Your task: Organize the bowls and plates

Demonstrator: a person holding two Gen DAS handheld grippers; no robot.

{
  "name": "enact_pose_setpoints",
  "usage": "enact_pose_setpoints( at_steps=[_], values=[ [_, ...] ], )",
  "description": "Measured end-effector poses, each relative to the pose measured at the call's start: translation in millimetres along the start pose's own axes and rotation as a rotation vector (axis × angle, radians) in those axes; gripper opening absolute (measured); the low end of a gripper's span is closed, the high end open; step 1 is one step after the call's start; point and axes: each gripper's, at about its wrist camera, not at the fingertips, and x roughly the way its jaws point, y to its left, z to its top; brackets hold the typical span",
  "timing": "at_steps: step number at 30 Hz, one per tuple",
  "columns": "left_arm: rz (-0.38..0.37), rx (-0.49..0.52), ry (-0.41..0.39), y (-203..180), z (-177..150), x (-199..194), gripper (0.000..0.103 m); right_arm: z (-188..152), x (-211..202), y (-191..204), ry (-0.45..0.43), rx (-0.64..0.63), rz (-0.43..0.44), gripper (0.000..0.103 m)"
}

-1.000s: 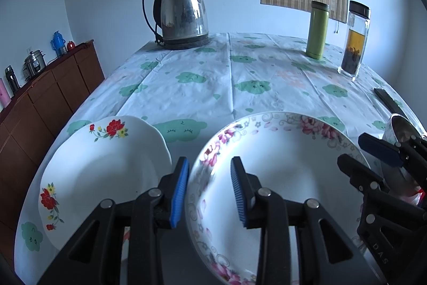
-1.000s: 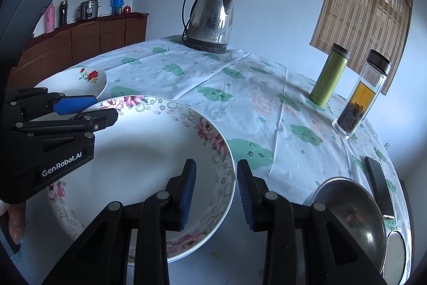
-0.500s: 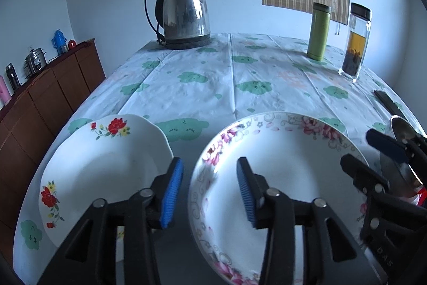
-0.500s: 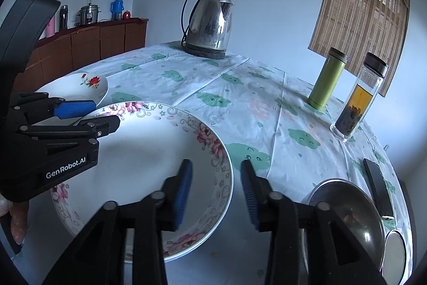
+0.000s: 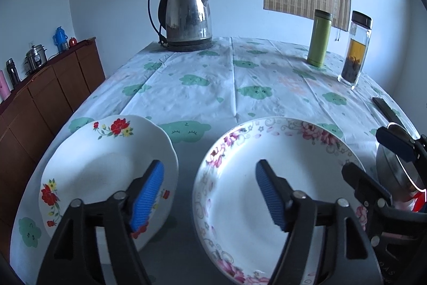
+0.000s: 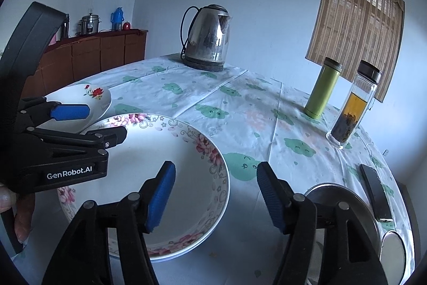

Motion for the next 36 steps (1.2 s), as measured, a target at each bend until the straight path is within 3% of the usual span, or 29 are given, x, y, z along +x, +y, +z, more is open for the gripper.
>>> enact_pose_setpoints(
  at_steps=[3,6,16,27,36],
  values=[
    [-0.004,-0.009,-0.007,1.6,0.4,-2.0,0.08,-0.3,-0.8,0.5,-0.007,0.001,-0.004,0.075],
    [0.006,-0.02,-0.015,4.1,1.1,-3.8,0.095,-0.7,-3.6,0.1,-0.024,0.003,-0.006,0.078],
    [0.006,-0.046,-0.044,18.2,3.5,-19.5,0.095,2.1,-17.9,-0.2,-0.137,0.015,0.014,0.078],
    [0.065,-0.078,-0.061,62.1,4.4,-35.5,0.098,9.7,-5.6,12.0,-0.054,0.013,0.096,0.078],
    [0.214,-0.154,-0.087,130.3,7.0,-33.3,0.098,28.4,-9.0,33.1,-0.001,0.024,0.219,0.078]
  ],
)
